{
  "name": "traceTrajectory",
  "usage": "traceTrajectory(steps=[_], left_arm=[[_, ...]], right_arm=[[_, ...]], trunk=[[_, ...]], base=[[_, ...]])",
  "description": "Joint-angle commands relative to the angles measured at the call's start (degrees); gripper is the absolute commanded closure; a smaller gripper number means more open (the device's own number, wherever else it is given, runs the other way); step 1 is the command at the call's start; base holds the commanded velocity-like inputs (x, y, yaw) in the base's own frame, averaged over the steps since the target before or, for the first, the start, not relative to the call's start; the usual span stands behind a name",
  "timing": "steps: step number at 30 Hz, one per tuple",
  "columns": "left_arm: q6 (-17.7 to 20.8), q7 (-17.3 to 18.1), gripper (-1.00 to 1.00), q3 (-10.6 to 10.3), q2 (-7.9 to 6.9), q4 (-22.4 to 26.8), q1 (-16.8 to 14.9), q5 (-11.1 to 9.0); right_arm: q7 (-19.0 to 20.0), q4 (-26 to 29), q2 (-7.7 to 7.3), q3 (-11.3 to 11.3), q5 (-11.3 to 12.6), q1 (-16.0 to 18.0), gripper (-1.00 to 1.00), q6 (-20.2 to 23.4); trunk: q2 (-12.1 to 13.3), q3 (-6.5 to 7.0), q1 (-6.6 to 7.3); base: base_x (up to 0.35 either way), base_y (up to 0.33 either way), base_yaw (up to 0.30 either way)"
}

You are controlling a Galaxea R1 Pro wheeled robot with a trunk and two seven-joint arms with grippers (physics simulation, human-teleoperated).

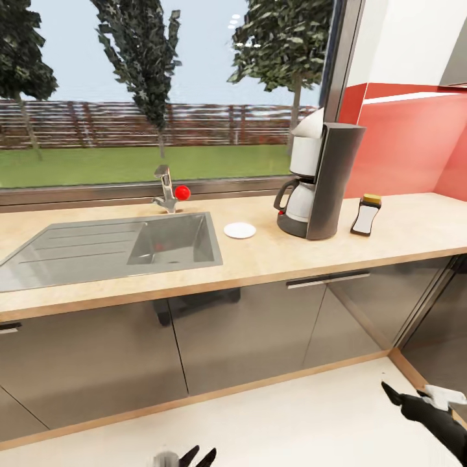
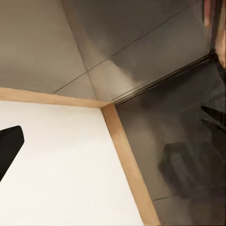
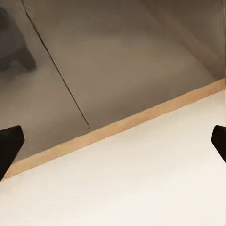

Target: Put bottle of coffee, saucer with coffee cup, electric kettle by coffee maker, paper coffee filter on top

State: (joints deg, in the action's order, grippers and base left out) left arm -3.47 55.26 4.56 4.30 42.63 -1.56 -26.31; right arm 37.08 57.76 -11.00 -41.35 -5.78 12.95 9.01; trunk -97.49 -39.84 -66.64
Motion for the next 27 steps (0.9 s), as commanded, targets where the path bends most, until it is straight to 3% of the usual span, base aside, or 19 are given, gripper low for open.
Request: traceTrajectory(steps=[1,4,6,9,14,17,18,20,21,22,25,27], left_arm=[[1.5,0.2,-1.0,0.1,1.1,2.0,0.0,0.7],[7.6,0.2,-1.0,-0.6,3.66,9.3,0.0,2.4],[14.1,0.0,-1.0,-3.9,4.99,18.2,0.0,3.3],[18.6,-1.7,-1.0,-6.5,5.7,25.8,0.0,3.6],[24.0,-4.7,-1.0,-7.7,5.7,34.1,0.0,3.6],[30.6,-5.5,-1.0,-8.0,5.7,39.9,-0.1,3.5],[36.0,-5.9,-1.0,-8.1,5.7,44.1,-5.5,-1.7],[36.5,-6.3,-1.0,-8.1,5.7,44.4,-8.8,-3.5],[36.8,-8.2,-1.0,-8.1,5.7,44.4,-14.2,-5.1],[36.9,-9.5,-1.0,-8.1,5.7,44.3,-16.6,-6.2],[37.0,-11.5,-1.0,-8.1,5.7,44.3,-20.0,-8.1],[37.3,-13.9,-1.0,-8.1,5.7,44.3,-24.5,-10.7]], right_arm=[[0.7,1.9,0.02,-0.2,0.7,0.2,-1.0,1.9],[1.3,7.0,-0.03,-0.1,4.0,1.6,-1.0,7.8],[1.5,11.3,-0.06,-0.1,5.8,3.8,-1.0,13.5],[1.6,13.0,-0.07,-0.1,6.4,7.0,-1.0,16.2],[1.6,13.7,-0.24,-0.1,6.7,10.7,-1.0,19.6],[1.7,13.9,-0.38,-0.1,6.7,15.1,-1.0,23.7],[1.7,14.2,-0.45,-0.1,6.7,20.4,-1.0,28.9],[1.7,14.3,-0.48,-0.1,6.7,22.7,-1.0,31.1],[1.7,14.3,-0.5,-0.1,6.7,26.4,-1.0,34.4],[1.7,14.3,-0.49,-0.1,6.7,28.1,-1.0,35.9],[1.7,14.3,-0.46,-0.1,6.7,30.3,-1.0,37.8],[1.6,14.3,-0.44,-0.1,6.7,32.8,-1.0,39.7]], trunk=[[0.0,-0.06,0.0],[0.0,-0.06,0.0],[0.0,-0.06,0.0],[0.0,-0.06,0.0],[0.0,-0.06,0.0],[0.0,-0.06,0.0],[0.0,-0.06,0.0],[0.0,-0.06,0.0],[0.0,-0.06,0.0],[0.0,-0.06,0.0],[0.0,-0.06,0.0],[0.0,-0.06,0.0]], base=[[0.0,0.0,0.0],[0.0,0.0,0.0],[0.0,0.0,0.0],[0.0,0.0,0.0],[0.0,0.0,0.0],[0.0,0.0,0.0],[0.0,0.0,0.0],[0.0,0.0,0.0],[0.0,0.0,0.0],[0.0,0.0,0.0],[0.0,0.0,0.0],[0.0,0.0,0.0]])
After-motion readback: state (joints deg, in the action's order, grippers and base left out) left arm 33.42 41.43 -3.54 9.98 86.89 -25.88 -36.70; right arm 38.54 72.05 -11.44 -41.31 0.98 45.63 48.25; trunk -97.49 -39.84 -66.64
